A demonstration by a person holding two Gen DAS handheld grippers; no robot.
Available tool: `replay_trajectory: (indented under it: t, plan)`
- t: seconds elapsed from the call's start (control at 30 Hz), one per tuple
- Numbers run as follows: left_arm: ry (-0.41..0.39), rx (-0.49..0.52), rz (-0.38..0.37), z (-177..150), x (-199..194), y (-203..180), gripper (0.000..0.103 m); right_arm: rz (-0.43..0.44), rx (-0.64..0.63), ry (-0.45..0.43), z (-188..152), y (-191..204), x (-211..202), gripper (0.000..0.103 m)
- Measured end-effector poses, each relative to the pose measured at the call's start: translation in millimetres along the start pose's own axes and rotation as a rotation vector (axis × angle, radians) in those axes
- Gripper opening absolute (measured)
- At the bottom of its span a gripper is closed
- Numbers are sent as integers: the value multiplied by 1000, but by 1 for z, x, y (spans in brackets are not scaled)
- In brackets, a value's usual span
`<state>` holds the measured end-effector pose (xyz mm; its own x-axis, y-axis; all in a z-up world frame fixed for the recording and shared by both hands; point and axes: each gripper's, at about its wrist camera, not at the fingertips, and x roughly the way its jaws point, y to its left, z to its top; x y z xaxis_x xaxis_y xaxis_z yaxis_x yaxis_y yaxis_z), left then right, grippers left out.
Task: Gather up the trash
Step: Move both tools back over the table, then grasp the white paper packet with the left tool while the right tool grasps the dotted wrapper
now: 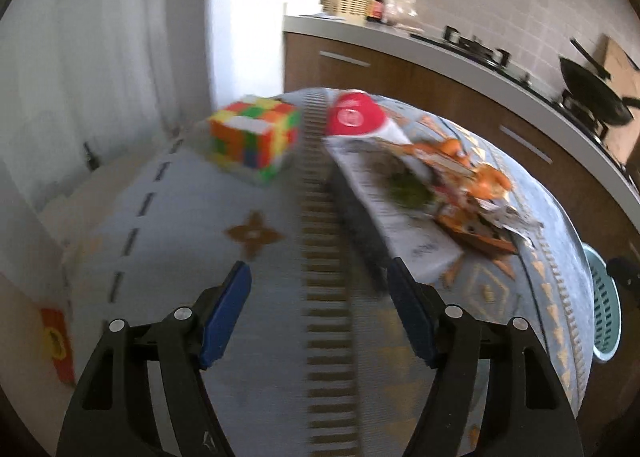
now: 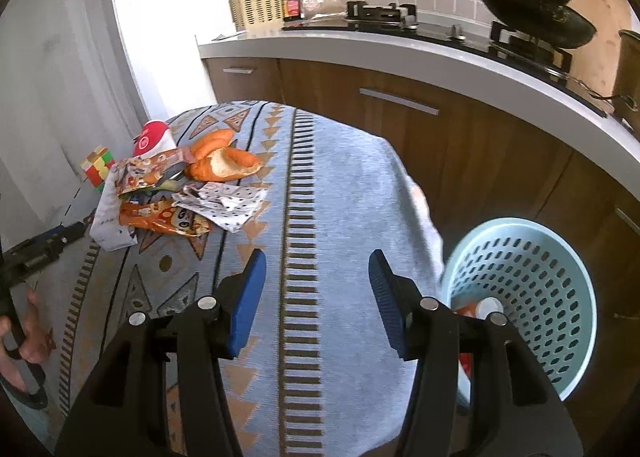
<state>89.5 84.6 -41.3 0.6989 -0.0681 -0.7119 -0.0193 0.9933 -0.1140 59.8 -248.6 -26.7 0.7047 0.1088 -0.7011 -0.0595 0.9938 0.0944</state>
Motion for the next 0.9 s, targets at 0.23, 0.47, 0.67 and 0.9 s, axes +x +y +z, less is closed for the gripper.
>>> replay_trajectory:
  t: [0.23, 0.47, 0.67, 0.9]
  plan:
    - [32, -20, -118, 13, 11, -26, 76, 34, -36, 5, 3, 20, 11, 50]
    - [68, 26, -66, 18, 45, -65, 81, 43, -83, 6, 10, 29, 21, 50]
    - [90, -1, -78, 23, 53, -70, 81, 38, -111, 20, 20, 45, 40, 52]
    - [105, 54, 19, 21, 74, -83, 68, 32, -114, 43, 22, 45, 47, 52]
